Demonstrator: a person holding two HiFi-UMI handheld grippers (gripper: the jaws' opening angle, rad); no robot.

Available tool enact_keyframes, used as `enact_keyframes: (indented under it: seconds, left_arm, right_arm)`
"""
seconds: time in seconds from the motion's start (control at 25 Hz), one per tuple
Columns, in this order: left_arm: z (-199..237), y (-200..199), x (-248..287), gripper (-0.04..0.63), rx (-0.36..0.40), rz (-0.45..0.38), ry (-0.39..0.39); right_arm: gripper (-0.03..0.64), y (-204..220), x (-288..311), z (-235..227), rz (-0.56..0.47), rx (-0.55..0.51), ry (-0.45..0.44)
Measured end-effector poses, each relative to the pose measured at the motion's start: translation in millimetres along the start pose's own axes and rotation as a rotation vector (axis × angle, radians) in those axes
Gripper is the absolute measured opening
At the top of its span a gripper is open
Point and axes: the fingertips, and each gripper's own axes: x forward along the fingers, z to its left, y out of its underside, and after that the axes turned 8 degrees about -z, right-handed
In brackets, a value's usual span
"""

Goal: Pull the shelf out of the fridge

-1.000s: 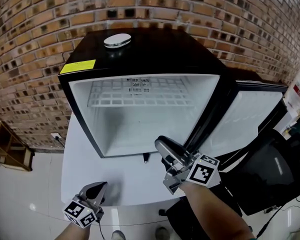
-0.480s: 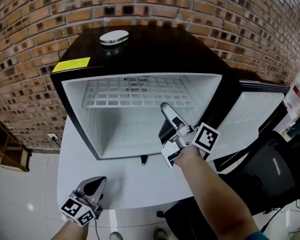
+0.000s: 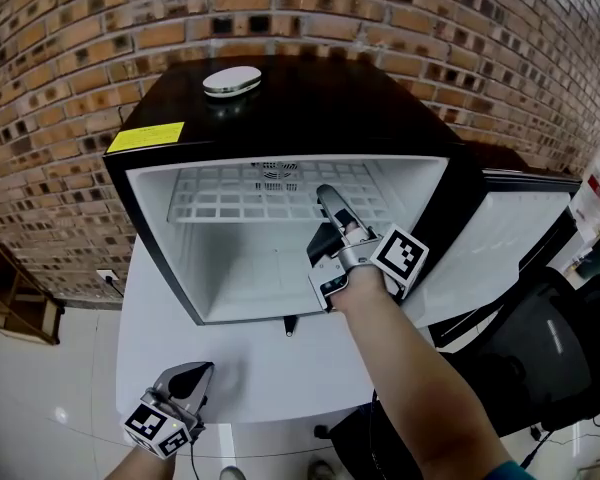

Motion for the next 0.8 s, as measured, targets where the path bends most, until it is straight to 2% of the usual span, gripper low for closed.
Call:
enact_keyframes:
  seconds: [0.32,0.48,0.8]
  left_arm:
    - [2.7,1.5,-6.0,-0.018,0.005,0.012,-0.008]
    - [4.2,0.4,-10.8,-0.018,0.006,0.016,-0.013]
    - [6.1,-1.8,-19.3,-0.018,0.005,0.011,-0.025]
  right_arm:
    - [0.107,-0.3,0.8,-4.6,-0.029,0.093,0.051]
    - [0.094,1.8,-5.4,-1.8,-0.022,0.105,0.082]
    - [0.083,8.8,-31.5,9.8,-0.025,0.133,0.090]
